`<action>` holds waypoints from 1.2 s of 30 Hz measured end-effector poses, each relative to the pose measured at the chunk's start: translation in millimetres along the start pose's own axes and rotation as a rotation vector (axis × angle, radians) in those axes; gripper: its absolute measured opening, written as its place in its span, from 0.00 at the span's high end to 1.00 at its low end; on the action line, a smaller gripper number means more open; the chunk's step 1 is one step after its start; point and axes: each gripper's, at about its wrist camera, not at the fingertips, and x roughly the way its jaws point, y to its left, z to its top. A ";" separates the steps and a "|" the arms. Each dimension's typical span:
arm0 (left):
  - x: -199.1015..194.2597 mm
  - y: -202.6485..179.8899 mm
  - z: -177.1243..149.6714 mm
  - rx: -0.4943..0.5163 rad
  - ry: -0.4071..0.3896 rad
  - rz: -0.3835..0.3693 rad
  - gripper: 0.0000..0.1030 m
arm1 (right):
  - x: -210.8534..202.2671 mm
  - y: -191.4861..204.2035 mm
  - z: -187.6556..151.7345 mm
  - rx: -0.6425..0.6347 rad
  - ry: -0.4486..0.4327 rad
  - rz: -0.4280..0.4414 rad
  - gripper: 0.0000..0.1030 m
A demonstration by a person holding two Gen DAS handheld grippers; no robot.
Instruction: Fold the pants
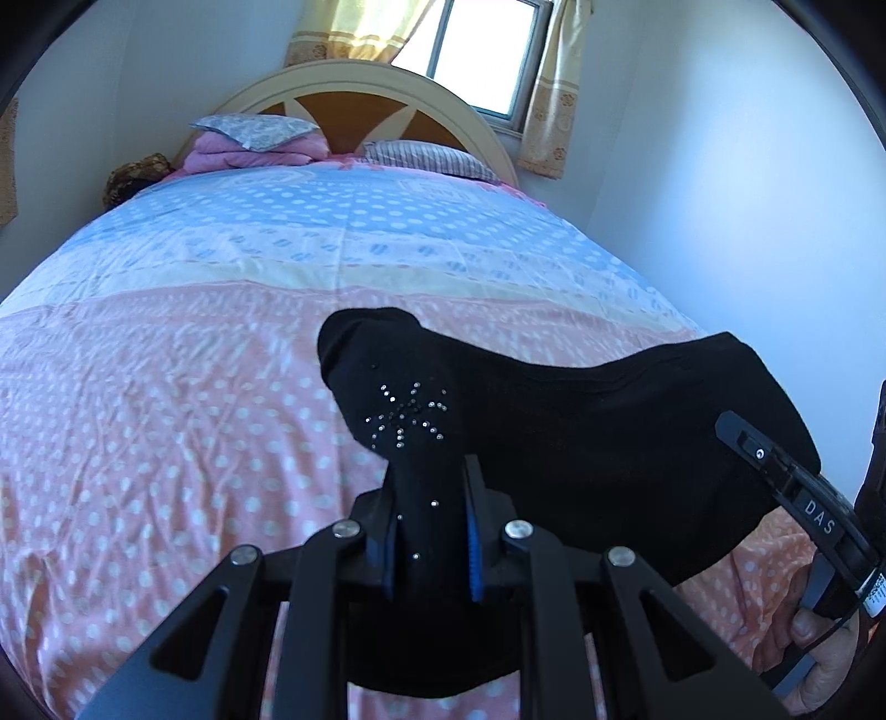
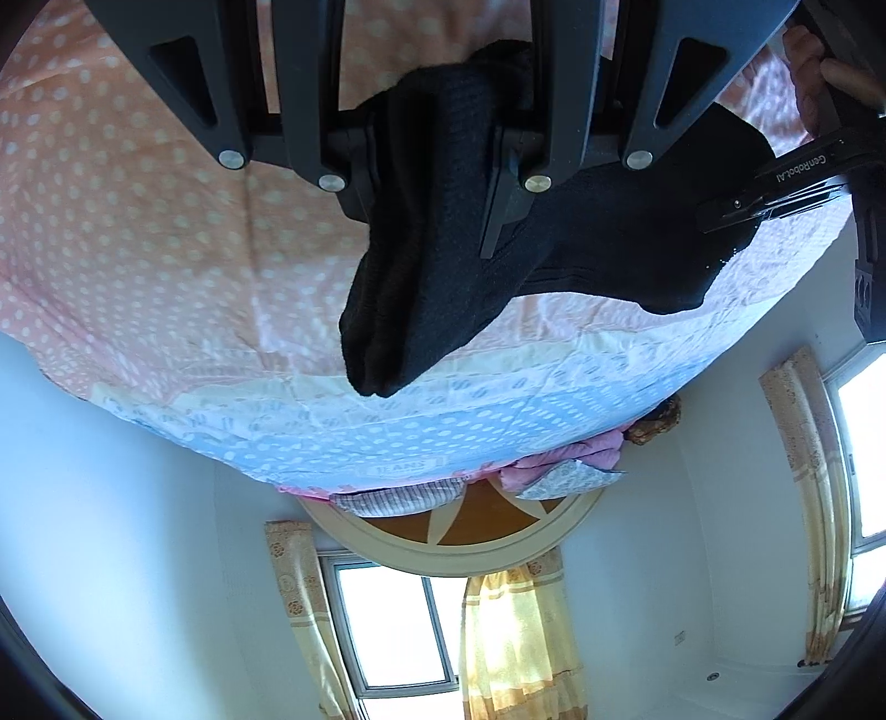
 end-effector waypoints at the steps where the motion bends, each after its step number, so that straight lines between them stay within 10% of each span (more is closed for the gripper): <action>1: -1.2 5.0 0.9 -0.007 -0.004 0.009 0.82 | 2.8 4.6 0.4 -0.001 0.003 0.013 0.72; 36: -10.8 93.8 29.1 -0.057 -0.075 0.183 0.82 | 55.6 98.2 19.7 -0.038 0.023 0.235 0.72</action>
